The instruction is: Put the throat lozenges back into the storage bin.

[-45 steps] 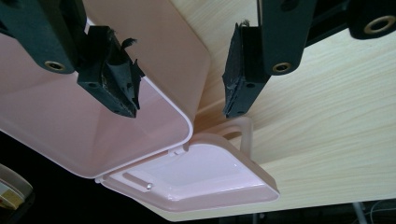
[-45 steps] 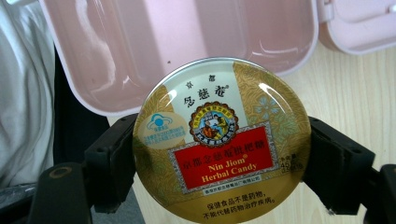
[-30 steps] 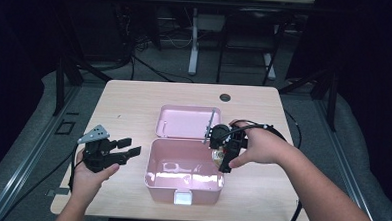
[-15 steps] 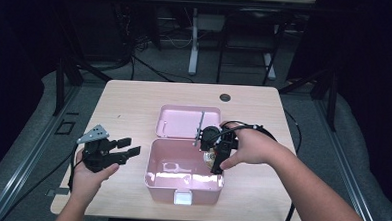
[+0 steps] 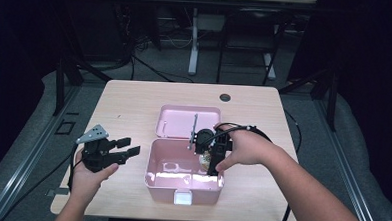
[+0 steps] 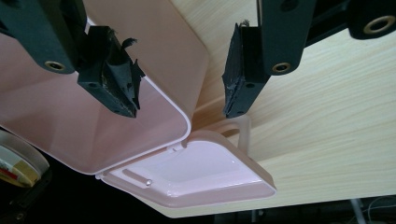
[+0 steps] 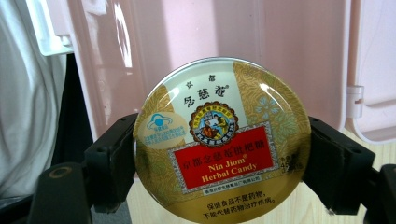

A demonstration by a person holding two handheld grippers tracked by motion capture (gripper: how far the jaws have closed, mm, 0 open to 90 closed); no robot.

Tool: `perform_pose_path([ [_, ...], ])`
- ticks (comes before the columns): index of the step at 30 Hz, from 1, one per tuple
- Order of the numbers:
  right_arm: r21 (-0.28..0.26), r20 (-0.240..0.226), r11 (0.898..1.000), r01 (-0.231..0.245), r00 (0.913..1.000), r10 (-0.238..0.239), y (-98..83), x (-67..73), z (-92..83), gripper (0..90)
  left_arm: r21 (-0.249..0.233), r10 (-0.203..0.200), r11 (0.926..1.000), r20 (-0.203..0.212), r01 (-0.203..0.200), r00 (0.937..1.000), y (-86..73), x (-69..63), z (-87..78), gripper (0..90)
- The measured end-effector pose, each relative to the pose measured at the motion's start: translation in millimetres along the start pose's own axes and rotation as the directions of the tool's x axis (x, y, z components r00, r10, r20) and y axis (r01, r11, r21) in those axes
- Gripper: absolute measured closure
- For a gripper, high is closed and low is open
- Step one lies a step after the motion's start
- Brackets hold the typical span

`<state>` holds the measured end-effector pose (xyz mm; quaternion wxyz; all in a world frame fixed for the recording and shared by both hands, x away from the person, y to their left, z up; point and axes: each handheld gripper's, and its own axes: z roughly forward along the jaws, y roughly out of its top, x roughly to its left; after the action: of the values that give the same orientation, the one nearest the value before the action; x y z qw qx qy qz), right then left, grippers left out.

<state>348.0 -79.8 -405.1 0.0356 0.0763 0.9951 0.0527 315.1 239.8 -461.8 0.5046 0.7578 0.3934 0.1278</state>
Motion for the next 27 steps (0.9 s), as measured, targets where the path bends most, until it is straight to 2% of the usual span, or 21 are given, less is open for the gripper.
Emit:
perform_pose_path([
  [2, 0.004, -0.003, 1.000, 0.002, 1.0000, -0.002, 1.3, 0.1, 1.4, 19.8, -0.001, -0.009, 1.0000, -0.001, 0.009, 1.0000, -0.2, -0.3, 0.1, 45.8],
  [8, 0.004, -0.016, 1.000, 0.026, 0.9995, -0.026, 4.2, 2.5, 7.7, 19.8, 0.003, -0.004, 1.0000, 0.001, 0.004, 1.0000, -0.2, 0.0, 0.4, 45.8],
  [16, 0.029, -0.017, 0.998, 0.048, 0.9987, -0.047, 9.6, 1.8, 15.1, 19.8, 0.005, -0.001, 1.0000, 0.002, 0.001, 1.0000, -0.1, 0.4, 0.3, 45.8],
  [27, 0.065, 0.003, 0.996, 0.068, 0.9977, -0.068, 13.0, 3.9, 25.1, 19.8, -0.004, -0.010, 0.9999, 0.001, 0.010, 0.9999, -0.3, 0.3, 0.1, 45.7],
])
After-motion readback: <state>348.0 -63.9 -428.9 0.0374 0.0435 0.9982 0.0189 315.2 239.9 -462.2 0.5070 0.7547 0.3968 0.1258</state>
